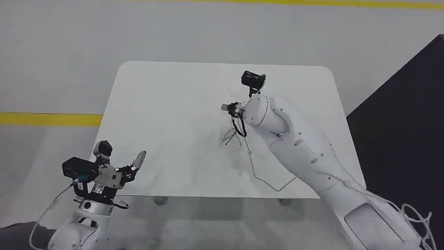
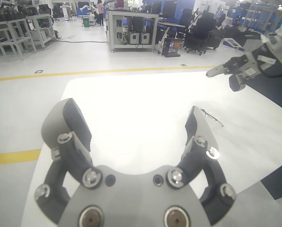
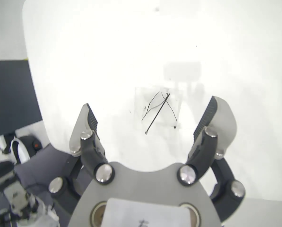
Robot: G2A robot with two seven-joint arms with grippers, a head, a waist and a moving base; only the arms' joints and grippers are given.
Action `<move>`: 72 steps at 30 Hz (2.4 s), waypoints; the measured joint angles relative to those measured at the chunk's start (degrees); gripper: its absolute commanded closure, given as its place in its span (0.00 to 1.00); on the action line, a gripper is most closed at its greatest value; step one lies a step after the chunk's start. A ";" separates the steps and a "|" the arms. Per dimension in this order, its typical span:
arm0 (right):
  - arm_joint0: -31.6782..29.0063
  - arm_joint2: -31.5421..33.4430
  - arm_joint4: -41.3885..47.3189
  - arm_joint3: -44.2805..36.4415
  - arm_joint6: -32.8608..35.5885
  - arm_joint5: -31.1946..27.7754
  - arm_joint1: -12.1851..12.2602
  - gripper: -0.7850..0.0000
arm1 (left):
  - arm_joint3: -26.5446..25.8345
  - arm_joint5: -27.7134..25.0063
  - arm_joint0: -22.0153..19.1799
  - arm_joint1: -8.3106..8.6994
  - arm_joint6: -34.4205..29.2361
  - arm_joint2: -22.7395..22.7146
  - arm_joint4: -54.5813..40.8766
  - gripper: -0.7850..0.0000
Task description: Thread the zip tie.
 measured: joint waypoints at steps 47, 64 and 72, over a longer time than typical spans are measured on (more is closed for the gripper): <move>16.89 -26.42 40.58 21.76 -2.63 2.99 -3.86 0.60 | 0.00 0.00 0.00 0.00 0.00 0.00 0.00 0.00; 18.80 -29.05 42.47 30.19 -1.01 1.35 -7.47 0.66 | 0.00 0.00 0.00 0.00 0.00 0.00 0.00 0.00; 18.97 -29.51 42.10 34.69 0.37 -1.22 -9.68 0.70 | 0.00 0.00 0.00 0.00 0.00 0.00 0.00 0.00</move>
